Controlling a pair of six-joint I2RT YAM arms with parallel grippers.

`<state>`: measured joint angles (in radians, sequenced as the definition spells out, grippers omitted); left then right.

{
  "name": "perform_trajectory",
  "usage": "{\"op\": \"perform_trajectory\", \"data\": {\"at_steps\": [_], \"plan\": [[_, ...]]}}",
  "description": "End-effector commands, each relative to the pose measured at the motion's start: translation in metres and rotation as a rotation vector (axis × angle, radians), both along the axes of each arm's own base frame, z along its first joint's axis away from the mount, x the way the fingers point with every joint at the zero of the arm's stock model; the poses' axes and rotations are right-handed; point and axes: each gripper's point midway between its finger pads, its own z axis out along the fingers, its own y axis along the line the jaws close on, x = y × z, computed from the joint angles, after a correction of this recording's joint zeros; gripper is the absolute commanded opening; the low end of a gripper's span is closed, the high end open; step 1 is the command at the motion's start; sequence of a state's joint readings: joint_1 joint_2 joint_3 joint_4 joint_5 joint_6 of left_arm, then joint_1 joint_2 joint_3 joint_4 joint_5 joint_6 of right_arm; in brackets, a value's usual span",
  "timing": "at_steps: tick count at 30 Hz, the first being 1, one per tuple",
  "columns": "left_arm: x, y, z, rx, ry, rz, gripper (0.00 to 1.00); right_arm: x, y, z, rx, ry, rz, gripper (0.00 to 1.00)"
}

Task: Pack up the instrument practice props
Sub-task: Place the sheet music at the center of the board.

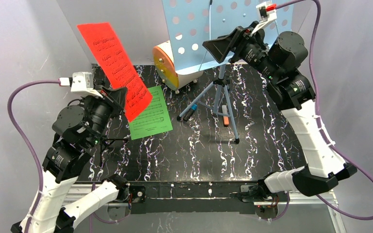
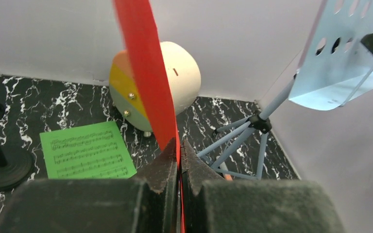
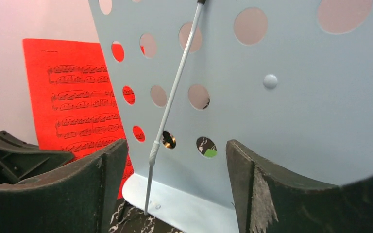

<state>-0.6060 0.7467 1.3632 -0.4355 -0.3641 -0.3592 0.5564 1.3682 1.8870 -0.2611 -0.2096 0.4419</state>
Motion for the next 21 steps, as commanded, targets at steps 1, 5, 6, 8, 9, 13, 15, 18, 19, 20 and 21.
{"op": "perform_trajectory", "data": {"at_steps": [1, 5, 6, 8, 9, 13, 15, 18, 19, 20, 21], "plan": [[0.008, 0.003, -0.025, 0.060, 0.066, 0.042, 0.00, -0.026, -0.011, 0.019, 0.023, -0.098, 0.034, 0.84], [0.019, -0.005, -0.049, 0.108, 0.125, 0.037, 0.00, -0.049, -0.015, 0.019, 0.024, -0.143, 0.083, 0.90], [0.021, -0.007, -0.055, 0.121, 0.140, 0.036, 0.00, -0.057, -0.016, 0.018, 0.022, -0.156, 0.102, 0.92], [0.027, -0.010, -0.068, 0.146, 0.166, 0.036, 0.00, -0.074, -0.020, 0.016, 0.016, -0.180, 0.137, 0.95], [0.029, -0.011, -0.074, 0.158, 0.178, 0.037, 0.00, -0.080, -0.022, 0.012, 0.007, -0.186, 0.146, 0.97], [0.041, -0.020, -0.100, 0.190, 0.223, 0.034, 0.00, -0.097, -0.033, -0.015, -0.030, -0.166, 0.149, 0.99], [0.048, -0.025, -0.112, 0.205, 0.248, 0.030, 0.00, -0.107, -0.039, -0.032, -0.052, -0.160, 0.149, 0.99], [0.059, -0.033, -0.127, 0.227, 0.277, 0.031, 0.00, -0.117, -0.048, -0.061, -0.096, -0.143, 0.137, 0.99], [0.064, -0.035, -0.132, 0.235, 0.285, 0.032, 0.00, -0.120, -0.051, -0.067, -0.110, -0.145, 0.131, 0.99], [0.070, -0.039, -0.138, 0.245, 0.297, 0.031, 0.00, -0.121, -0.054, -0.075, -0.129, -0.141, 0.122, 0.99], [0.075, -0.041, -0.143, 0.249, 0.305, 0.031, 0.00, -0.123, -0.057, -0.081, -0.145, -0.138, 0.115, 0.99]]}}
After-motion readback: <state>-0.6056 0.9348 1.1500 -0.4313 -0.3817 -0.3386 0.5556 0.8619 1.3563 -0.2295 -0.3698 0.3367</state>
